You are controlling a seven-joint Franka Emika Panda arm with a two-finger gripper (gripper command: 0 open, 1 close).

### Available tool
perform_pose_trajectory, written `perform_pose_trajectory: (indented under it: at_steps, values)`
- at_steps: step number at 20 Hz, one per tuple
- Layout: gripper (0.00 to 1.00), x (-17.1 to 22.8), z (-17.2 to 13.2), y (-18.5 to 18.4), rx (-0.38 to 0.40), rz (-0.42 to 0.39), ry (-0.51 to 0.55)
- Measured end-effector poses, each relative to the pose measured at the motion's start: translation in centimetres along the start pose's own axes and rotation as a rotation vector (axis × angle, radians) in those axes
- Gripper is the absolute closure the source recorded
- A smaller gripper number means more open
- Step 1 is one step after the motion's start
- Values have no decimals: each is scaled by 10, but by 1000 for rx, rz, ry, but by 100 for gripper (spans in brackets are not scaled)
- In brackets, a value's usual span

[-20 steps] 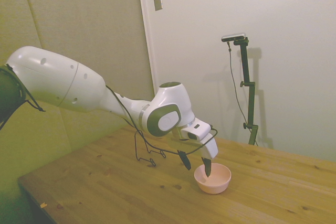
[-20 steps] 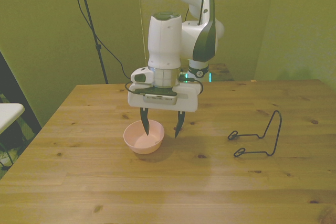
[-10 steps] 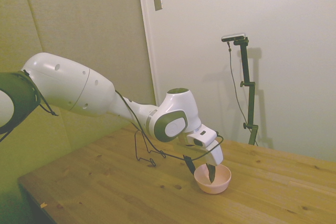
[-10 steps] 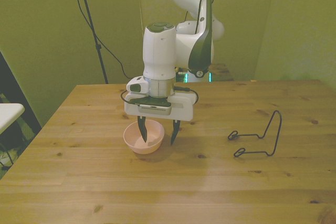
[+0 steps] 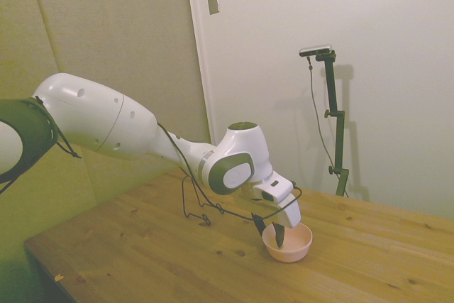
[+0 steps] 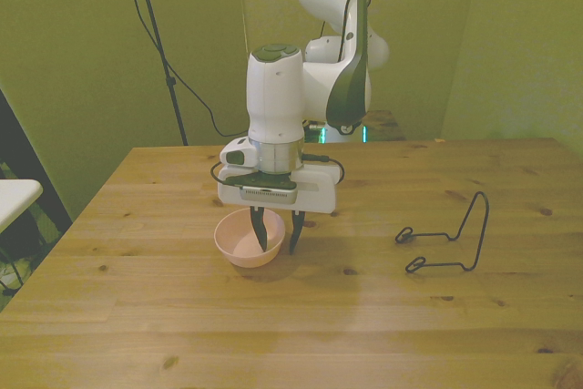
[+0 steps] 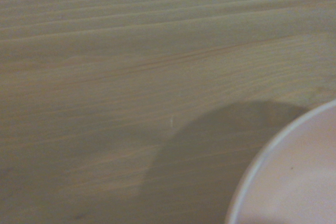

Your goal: Load the bowl

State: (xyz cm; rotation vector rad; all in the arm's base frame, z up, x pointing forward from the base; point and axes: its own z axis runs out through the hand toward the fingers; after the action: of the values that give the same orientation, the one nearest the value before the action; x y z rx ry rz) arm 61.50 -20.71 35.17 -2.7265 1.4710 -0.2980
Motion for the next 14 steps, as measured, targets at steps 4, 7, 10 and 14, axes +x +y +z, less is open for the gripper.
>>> perform_pose_trajectory:
  at_steps: [4,7,10,14]
  values:
    - [100,1,-2,-1,10,-5,-24]
    - [100,2,-5,-2,11,-10,-31]
    - [100,9,-15,-3,27,-10,-35]
    - [100,12,-27,-3,62,-27,-69]
